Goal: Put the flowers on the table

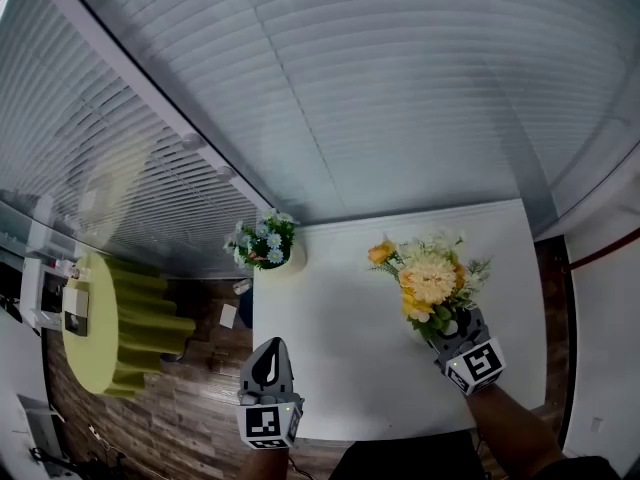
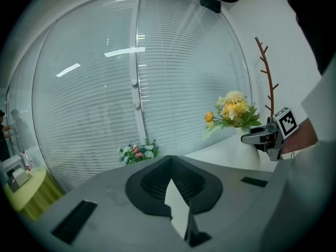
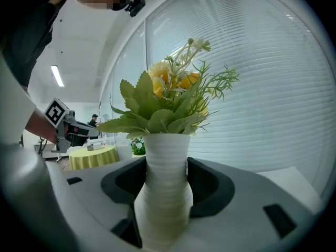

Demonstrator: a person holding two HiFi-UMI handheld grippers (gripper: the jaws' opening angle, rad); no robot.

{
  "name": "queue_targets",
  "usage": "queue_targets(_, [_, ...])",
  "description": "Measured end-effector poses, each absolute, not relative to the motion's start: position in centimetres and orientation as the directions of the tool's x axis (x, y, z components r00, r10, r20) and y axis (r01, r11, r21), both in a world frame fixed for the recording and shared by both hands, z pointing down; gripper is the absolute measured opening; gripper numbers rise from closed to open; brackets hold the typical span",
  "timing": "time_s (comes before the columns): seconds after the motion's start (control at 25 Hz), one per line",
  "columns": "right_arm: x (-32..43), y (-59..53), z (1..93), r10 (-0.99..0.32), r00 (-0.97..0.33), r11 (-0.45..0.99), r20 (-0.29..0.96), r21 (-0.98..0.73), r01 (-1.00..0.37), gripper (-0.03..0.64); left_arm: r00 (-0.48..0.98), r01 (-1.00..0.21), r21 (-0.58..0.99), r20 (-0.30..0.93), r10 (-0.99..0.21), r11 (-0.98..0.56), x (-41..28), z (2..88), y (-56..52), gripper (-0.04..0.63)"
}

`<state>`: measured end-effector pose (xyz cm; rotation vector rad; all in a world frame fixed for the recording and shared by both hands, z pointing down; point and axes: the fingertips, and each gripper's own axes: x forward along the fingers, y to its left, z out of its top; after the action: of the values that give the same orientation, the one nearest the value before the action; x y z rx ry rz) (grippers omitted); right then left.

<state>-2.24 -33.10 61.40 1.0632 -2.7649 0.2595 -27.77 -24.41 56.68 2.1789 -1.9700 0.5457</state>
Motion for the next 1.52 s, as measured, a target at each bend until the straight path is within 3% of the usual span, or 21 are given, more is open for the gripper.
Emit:
queue_targets(0.64, [-1.2, -29.8, 61.6, -0.664, -0.694, 0.712, 0.277, -0.051, -0.701, 0.258, 0.099, -0.983, -0.116, 0.341, -0.935, -0.146, -27.4, 55.5, -21.4, -0.005])
queue_targets(0.96, [0.2, -27.9, 62.0, -0.685, -0.664, 0.679, 0.300, -0.066, -0.731, 0.322, 0.098, -0.983, -0.119, 0.309, -0.946, -0.141, -28.1, 54.1, -19.4, -0.005])
queue_targets(1.52, [5.0, -24.4, 55.7, -0.739, -0.614, 0.634, 0.276, -0.021, -0.773, 0.328, 0.128, -0.988, -0.057, 0.221, -0.967, -0.144, -26.2, 51.0, -18.7, -0.005])
